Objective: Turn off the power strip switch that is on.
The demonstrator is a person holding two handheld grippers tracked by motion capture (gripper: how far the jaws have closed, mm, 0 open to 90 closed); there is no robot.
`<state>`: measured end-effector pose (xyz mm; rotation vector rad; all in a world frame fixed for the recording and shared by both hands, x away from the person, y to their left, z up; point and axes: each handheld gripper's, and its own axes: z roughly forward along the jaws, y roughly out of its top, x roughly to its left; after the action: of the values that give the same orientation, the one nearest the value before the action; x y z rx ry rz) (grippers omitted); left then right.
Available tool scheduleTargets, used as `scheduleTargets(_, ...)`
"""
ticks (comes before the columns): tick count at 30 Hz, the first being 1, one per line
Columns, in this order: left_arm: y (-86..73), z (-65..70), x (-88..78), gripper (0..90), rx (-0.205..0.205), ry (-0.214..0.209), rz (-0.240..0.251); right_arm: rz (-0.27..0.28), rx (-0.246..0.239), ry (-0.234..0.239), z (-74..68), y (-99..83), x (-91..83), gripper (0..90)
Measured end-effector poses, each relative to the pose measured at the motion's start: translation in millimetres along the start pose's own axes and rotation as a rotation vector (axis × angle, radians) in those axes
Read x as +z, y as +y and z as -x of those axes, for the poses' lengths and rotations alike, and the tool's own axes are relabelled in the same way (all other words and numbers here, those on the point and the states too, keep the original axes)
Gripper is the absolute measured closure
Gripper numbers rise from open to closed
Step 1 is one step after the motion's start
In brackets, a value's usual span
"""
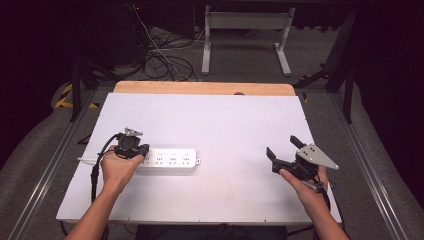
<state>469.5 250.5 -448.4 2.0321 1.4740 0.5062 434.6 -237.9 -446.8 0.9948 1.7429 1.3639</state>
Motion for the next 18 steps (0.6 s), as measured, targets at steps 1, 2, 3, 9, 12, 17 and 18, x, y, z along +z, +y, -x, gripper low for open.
scheduleTargets(1, 0.1, -1.3, 0.6, 89.2, 0.001, 0.002, -0.002, 0.001, 0.001, 0.002, 0.1, 0.0, -0.1, 9.5)
scheduleTargets(2, 0.1, -1.3, 0.6, 89.2, 0.001, 0.002, -0.002, 0.002, 0.003, 0.003, 0.3, 0.0, -0.3, 9.5)
scheduleTargets(3, -0.1, -1.6, 0.1, 89.2, -0.005, 0.004, -0.005, 0.002, 0.003, 0.003, 0.3, 0.0, -0.3, 9.5)
scheduleTargets(9, -0.7, -2.1, -0.5, 89.0, -0.001, -0.004, -0.009, -0.001, 0.003, -0.001, 0.8, -0.1, -0.5, 9.5)
scheduleTargets(12, -0.8, 0.5, -0.1, 89.0, 0.013, -0.003, -0.009, -0.003, 0.001, 0.003, 0.5, 0.0, -0.2, 9.6)
scheduleTargets(17, -1.7, 2.1, 0.5, 89.2, 0.026, 0.006, -0.02, 0.0, 0.004, 0.001, 0.6, 0.1, -0.5, 9.6)
scheduleTargets(18, -2.3, 2.9, 1.0, 89.2, 0.032, 0.011, -0.018, 0.001, 0.004, -0.003, 0.6, 0.3, -0.8, 9.6)
